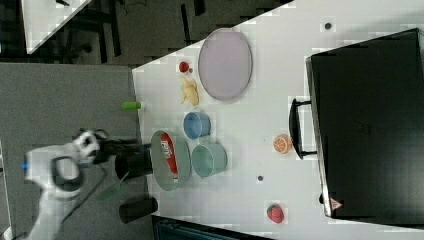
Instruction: Pick Ketchup from the table and place it in strainer.
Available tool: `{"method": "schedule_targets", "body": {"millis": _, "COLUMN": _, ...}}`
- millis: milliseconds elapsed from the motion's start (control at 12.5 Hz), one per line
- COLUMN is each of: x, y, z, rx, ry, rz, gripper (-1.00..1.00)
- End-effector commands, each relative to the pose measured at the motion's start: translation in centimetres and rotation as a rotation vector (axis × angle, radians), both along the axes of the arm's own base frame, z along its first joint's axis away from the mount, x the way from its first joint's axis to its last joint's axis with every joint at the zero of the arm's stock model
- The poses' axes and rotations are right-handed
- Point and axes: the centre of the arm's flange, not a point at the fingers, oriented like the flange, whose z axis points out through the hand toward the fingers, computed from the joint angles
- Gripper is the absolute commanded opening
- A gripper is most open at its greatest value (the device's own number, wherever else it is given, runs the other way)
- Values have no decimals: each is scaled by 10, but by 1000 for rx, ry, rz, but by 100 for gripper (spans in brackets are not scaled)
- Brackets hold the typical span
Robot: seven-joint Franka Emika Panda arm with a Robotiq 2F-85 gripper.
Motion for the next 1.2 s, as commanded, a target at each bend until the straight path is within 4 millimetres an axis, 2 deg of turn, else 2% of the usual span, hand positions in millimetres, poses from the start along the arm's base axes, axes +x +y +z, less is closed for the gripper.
{"method": "schedule_targets", "body": {"millis": 80, "x": 38, "y": -93, "z": 82, "rx": -37, "ry": -61, "rz": -268, "gripper": 100}}
{"method": "schedule_targets", "body": {"millis": 400, "x": 43, "y": -214, "z": 148, "rx": -49, "ry": 5, "rz": -541, "gripper": 100}}
{"method": "schedule_targets", "body": {"millis": 560, "x": 46, "y": -262, "z": 175, "rx": -34, "ry": 1, "rz": -632, "gripper": 100}}
{"method": "schedule_targets", "body": {"millis": 640, "x": 45, "y": -280, "z": 184, "rx": -33, "ry": 13, "rz": -655, "gripper": 100}}
{"method": "schedule_targets", "body": {"millis": 880, "x": 35, "y": -309, "z": 195, "rx": -40, "ry": 106, "rz": -706, "gripper": 100}}
{"method": "schedule_targets", "body": {"millis": 1200, "x": 33, "y": -324, "z": 202, "rx": -42, "ry": 118, "rz": -661, "gripper": 100}}
